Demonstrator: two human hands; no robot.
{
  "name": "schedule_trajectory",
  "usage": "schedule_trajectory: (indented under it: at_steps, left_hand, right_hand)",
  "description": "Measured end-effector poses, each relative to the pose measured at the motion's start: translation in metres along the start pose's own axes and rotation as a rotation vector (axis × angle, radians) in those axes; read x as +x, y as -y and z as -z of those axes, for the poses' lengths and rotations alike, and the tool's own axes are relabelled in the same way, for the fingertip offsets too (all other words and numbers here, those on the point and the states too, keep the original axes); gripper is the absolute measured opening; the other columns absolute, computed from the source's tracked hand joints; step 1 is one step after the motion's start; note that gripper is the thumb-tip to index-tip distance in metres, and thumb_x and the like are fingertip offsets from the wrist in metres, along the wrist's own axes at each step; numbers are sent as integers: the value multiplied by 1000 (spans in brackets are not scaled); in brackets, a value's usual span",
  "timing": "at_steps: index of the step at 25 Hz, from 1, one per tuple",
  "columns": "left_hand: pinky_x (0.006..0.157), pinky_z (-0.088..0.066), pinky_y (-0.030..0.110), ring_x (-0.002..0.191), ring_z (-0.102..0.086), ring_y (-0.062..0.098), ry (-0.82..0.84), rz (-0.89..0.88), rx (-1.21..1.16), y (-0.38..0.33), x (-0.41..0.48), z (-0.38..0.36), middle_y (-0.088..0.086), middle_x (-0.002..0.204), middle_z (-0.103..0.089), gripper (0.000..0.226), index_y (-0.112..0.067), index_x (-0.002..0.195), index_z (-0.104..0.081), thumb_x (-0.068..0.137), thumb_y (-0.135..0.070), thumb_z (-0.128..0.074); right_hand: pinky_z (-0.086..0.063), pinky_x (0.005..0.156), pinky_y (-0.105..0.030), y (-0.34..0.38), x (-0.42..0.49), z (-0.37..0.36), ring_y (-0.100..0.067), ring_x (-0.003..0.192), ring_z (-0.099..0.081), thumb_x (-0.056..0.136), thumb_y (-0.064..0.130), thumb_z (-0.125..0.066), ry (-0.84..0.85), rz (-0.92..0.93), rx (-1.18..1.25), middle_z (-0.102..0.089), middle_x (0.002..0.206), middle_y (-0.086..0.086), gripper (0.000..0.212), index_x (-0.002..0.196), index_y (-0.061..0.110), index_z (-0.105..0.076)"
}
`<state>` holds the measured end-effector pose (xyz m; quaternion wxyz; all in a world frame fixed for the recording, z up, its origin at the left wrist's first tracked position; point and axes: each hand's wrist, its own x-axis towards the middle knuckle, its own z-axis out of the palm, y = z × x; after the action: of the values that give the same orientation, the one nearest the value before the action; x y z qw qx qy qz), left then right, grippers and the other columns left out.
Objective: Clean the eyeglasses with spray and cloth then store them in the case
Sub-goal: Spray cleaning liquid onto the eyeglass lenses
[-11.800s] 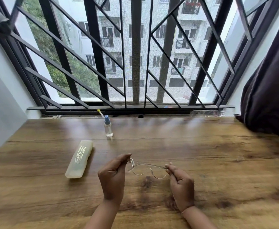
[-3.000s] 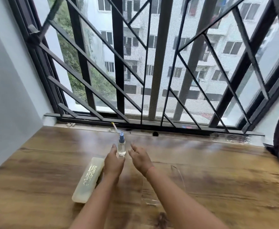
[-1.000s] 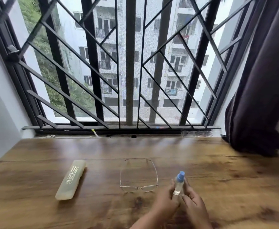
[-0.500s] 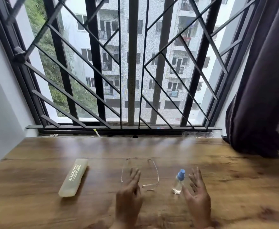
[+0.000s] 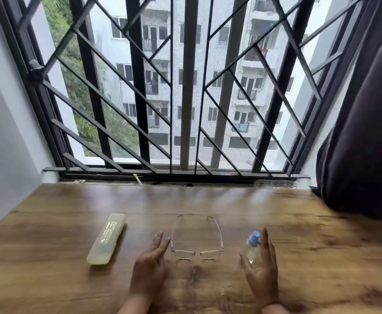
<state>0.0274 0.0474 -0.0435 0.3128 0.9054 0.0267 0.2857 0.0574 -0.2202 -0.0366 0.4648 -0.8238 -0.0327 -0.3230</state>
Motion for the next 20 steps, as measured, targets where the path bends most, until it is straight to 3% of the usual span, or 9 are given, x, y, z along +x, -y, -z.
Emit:
schedule_trajectory:
  at_steps: [2,5,6,8,15,20]
  left_hand:
    - [94,-26,-2,101,-64,21,51,-25,-58,2,2,-1,8,119,-63,61,-17,108,-69,58,17,-73]
    - [96,-28,-1,110,-56,9,57,-67,-152,5,2,-4,4,122,-61,55,-26,113,-64,69,7,-68]
    - [97,-29,1,110,-56,8,60,-91,-151,6,2,-5,4,122,-61,54,-27,114,-62,70,4,-64]
    - [97,-30,2,109,-56,7,63,-121,-139,8,1,-7,4,119,-64,48,-23,110,-66,68,-1,-62]
    - [95,-30,1,108,-50,-3,20,-133,-144,13,-1,-10,6,110,-68,36,-13,98,-73,66,-2,-61]
    - [95,-32,3,104,-58,5,11,-189,-124,11,-1,-12,5,109,-69,36,-13,99,-72,77,-23,-46]
  right_hand:
    - [-45,94,-24,0,2,-2,-25,113,-57,64,-9,-76,6,-5,18,-55,128,-12,113,142,49,-18]
    - [-41,79,0,0,2,-4,15,94,-54,66,-13,-73,-1,-3,23,-59,118,-6,113,139,53,-18]
    - [-40,72,3,0,2,-5,21,88,-52,67,-13,-72,1,-13,36,-60,115,-3,112,138,55,-18]
    - [-40,65,3,-2,1,-4,21,91,-52,69,-12,-71,0,-20,55,-59,114,-1,111,137,57,-17]
    - [-41,68,3,-7,0,-7,16,93,-54,70,-10,-72,8,-6,45,-60,113,-1,108,138,55,-18]
    - [-40,66,4,-7,0,-5,15,87,-54,69,-12,-72,32,6,34,-58,111,1,110,140,52,-17]
